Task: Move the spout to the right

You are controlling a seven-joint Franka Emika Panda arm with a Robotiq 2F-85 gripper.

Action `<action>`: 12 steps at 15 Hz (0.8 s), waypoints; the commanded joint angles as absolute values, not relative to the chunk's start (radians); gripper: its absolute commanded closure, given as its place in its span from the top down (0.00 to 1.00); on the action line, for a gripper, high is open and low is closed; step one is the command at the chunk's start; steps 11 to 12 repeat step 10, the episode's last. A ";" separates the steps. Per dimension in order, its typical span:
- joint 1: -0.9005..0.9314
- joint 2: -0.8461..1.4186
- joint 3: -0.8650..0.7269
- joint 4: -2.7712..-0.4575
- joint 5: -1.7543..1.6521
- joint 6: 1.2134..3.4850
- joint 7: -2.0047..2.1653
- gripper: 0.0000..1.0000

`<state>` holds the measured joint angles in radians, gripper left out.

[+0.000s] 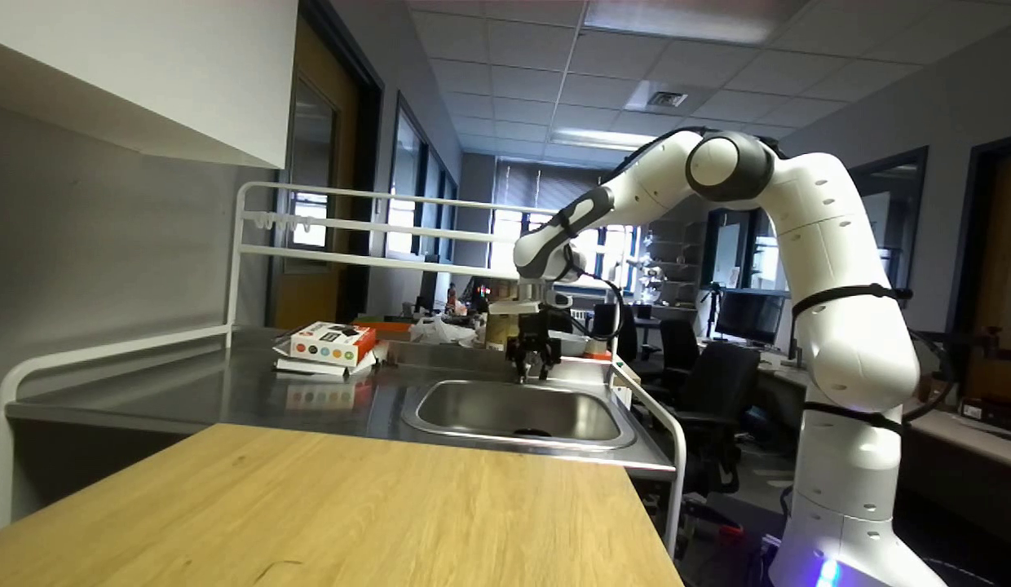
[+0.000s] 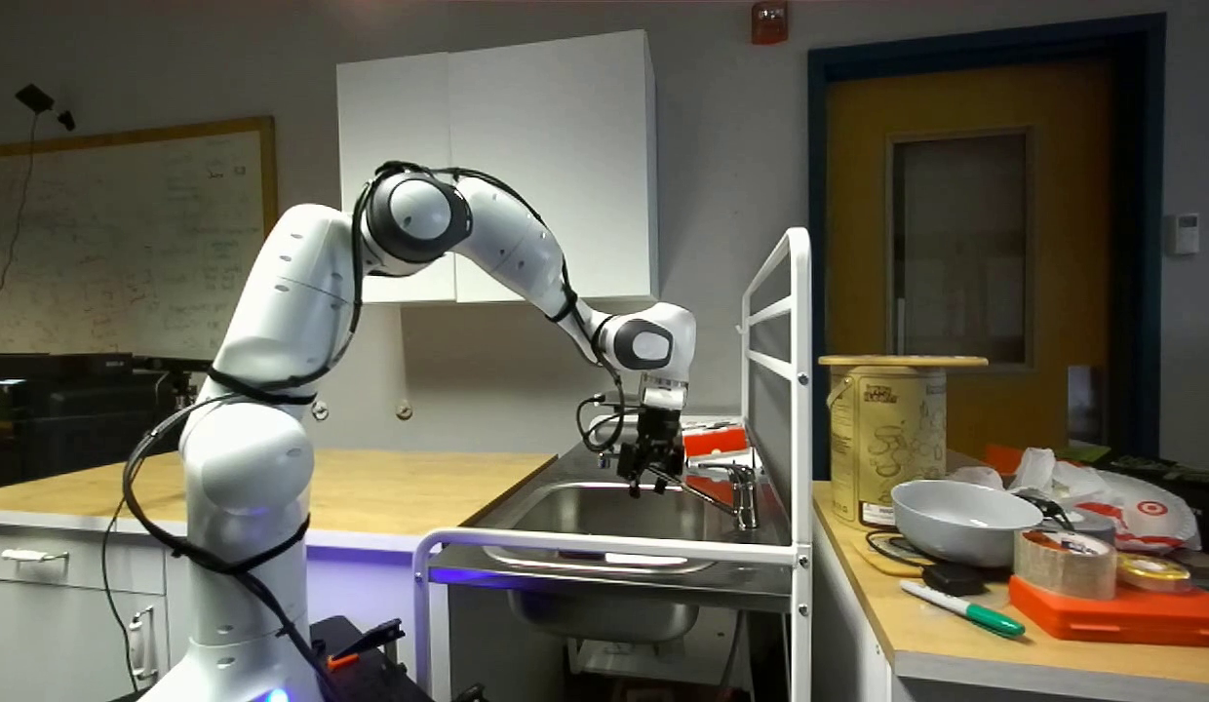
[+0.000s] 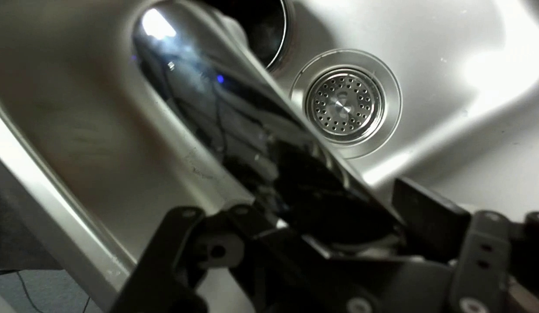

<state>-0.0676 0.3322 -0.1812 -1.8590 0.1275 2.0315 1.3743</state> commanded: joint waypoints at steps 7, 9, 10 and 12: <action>-0.059 0.243 -0.180 -1.936 0.091 1.993 1.402 1.00; -0.054 0.231 -0.176 -1.940 0.082 1.989 1.402 1.00; -0.051 0.227 -0.175 -1.941 0.077 1.985 1.402 1.00; -0.051 0.227 -0.175 -1.941 0.077 1.985 1.402 1.00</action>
